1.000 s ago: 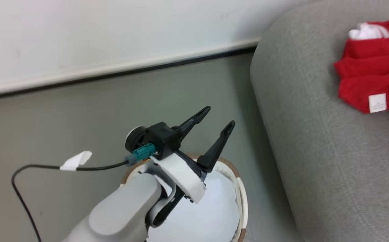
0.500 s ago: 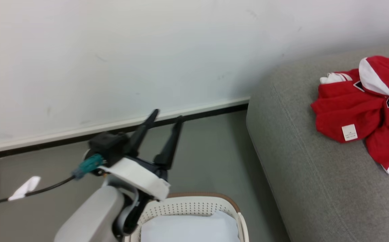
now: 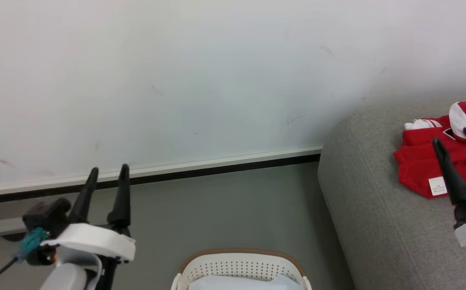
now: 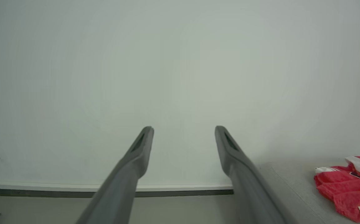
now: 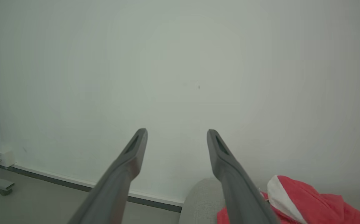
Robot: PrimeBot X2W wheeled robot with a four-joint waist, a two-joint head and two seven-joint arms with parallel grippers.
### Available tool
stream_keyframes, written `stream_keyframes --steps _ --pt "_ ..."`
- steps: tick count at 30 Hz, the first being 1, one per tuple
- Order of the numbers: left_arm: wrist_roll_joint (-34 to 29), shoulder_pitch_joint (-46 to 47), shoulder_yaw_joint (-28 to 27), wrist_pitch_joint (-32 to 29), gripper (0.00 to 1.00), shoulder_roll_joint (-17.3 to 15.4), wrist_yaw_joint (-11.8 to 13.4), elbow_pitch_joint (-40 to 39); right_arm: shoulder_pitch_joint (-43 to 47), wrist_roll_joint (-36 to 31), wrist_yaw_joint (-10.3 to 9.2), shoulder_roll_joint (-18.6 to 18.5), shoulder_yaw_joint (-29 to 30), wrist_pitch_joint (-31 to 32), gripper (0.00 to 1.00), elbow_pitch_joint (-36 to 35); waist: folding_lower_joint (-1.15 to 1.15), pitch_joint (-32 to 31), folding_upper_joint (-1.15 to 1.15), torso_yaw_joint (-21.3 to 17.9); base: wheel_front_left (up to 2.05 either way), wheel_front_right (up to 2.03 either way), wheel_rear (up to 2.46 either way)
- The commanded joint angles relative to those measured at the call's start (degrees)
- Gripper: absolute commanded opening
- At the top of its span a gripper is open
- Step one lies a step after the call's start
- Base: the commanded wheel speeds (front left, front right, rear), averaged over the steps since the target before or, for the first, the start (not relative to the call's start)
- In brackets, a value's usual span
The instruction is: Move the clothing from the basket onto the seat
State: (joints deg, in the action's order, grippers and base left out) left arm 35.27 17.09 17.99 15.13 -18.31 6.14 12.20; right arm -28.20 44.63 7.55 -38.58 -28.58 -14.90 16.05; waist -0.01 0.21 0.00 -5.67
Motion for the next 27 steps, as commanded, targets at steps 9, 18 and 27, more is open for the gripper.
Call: stream_keyframes --steps 9,18,27 --pt "-8.22 -9.02 -9.36 0.03 1.0 3.74 0.13 0.33 18.32 -10.37 -0.13 13.12 15.62 -0.26 1.0 -4.83 0.01 -0.64 0.0 3.11 0.0 0.0 0.0" --pt "-15.04 -12.99 -15.91 0.03 1.0 9.48 -3.29 2.47 24.92 -17.95 -0.13 22.08 19.46 -0.28 1.0 -6.22 0.01 -0.04 0.0 3.78 0.0 0.0 0.0" --pt "-19.37 -13.75 -20.9 0.03 1.0 13.04 -6.99 2.61 23.37 -18.25 -0.13 23.05 18.27 -0.28 1.0 -4.84 0.01 -0.11 0.0 3.83 0.0 0.0 0.0"
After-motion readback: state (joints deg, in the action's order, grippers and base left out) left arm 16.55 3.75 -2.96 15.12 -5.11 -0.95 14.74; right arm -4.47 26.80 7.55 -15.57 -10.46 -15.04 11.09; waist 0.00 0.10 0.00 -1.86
